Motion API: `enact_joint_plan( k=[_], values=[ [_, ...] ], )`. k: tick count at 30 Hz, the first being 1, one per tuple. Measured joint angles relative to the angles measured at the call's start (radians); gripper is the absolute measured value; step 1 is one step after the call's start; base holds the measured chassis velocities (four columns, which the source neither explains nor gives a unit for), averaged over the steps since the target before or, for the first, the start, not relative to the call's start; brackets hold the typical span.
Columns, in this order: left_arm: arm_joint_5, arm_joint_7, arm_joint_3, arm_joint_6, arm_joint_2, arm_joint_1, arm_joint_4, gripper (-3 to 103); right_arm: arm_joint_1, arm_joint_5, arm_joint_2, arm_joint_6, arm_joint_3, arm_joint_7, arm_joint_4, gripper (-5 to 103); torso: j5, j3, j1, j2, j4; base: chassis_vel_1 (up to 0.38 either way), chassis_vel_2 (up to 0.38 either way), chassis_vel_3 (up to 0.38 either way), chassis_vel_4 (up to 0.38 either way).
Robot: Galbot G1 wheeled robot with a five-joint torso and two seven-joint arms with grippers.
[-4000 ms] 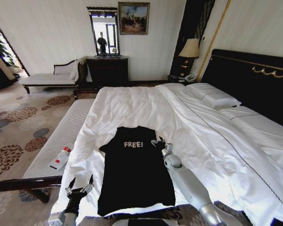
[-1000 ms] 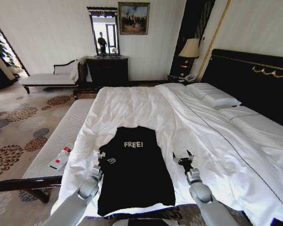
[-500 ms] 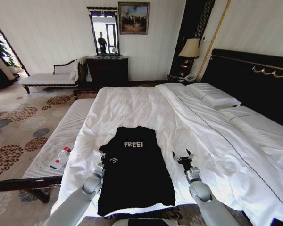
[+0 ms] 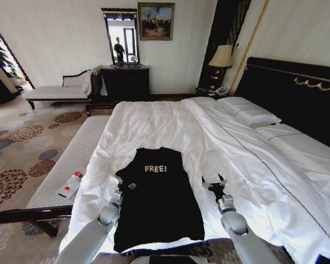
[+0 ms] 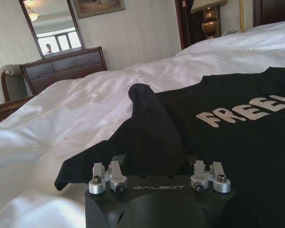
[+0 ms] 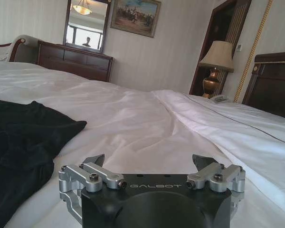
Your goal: Fold the clothes on the bed.
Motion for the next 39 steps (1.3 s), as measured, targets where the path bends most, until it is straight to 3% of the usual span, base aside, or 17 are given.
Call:
enact_joint_plan(
  k=[3, 7, 9, 17, 28, 36, 39],
  values=[
    [0.0, -0.001, 0.007, -0.001, -0.001, -0.006, 0.003, 57, -0.002, 0.003, -0.005, 0.0, 0.004, 0.0, 0.002, 100, 0.0, 0.0, 0.0, 0.0, -0.0001, 0.0, 0.0, 0.0, 0.0],
    [-0.001, -0.002, 0.015, -0.001, -0.001, -0.011, 0.007, 36, -0.003, 0.004, -0.005, 0.0, 0.008, 0.0, 0.004, 100, 0.0, 0.0, 0.0, 0.0, 0.0, 0.0, 0.0, 0.0, 0.0],
    [-0.001, -0.002, 0.015, -0.001, -0.001, -0.011, 0.007, 36, -0.003, 0.004, -0.004, -0.001, 0.008, 0.0, 0.004, 100, 0.0, 0.0, 0.0, 0.0, 0.0, 0.0, 0.0, 0.0, 0.0],
    [-0.003, -0.002, 0.008, -0.002, 0.004, -0.004, -0.001, 2, -0.002, 0.003, 0.001, -0.001, 0.001, 0.003, 0.004, 100, -0.0001, 0.0, 0.0, 0.0, 0.0001, 0.0, 0.0, 0.0, 0.0],
    [-0.03, -0.004, -0.013, 0.0, 0.014, -0.003, -0.019, 0, -0.006, -0.002, 0.007, -0.001, 0.001, 0.004, 0.007, 100, -0.0002, 0.0, 0.0, 0.0, 0.0, 0.0, 0.0, 0.0, 0.0],
    [-0.132, -0.007, -0.08, 0.021, 0.053, -0.043, -0.038, 0, -0.011, -0.006, 0.016, 0.002, 0.004, 0.002, 0.007, 100, -0.0001, 0.0, 0.0, 0.0, 0.0001, 0.0, 0.0, 0.0, 0.0],
    [-0.231, -0.019, -0.144, 0.055, 0.063, -0.081, -0.025, 0, -0.011, -0.007, 0.021, 0.002, 0.0, 0.002, 0.009, 100, -0.0001, 0.0, 0.0, 0.0, 0.0, 0.0, 0.0, 0.0, 0.0]
  ],
)
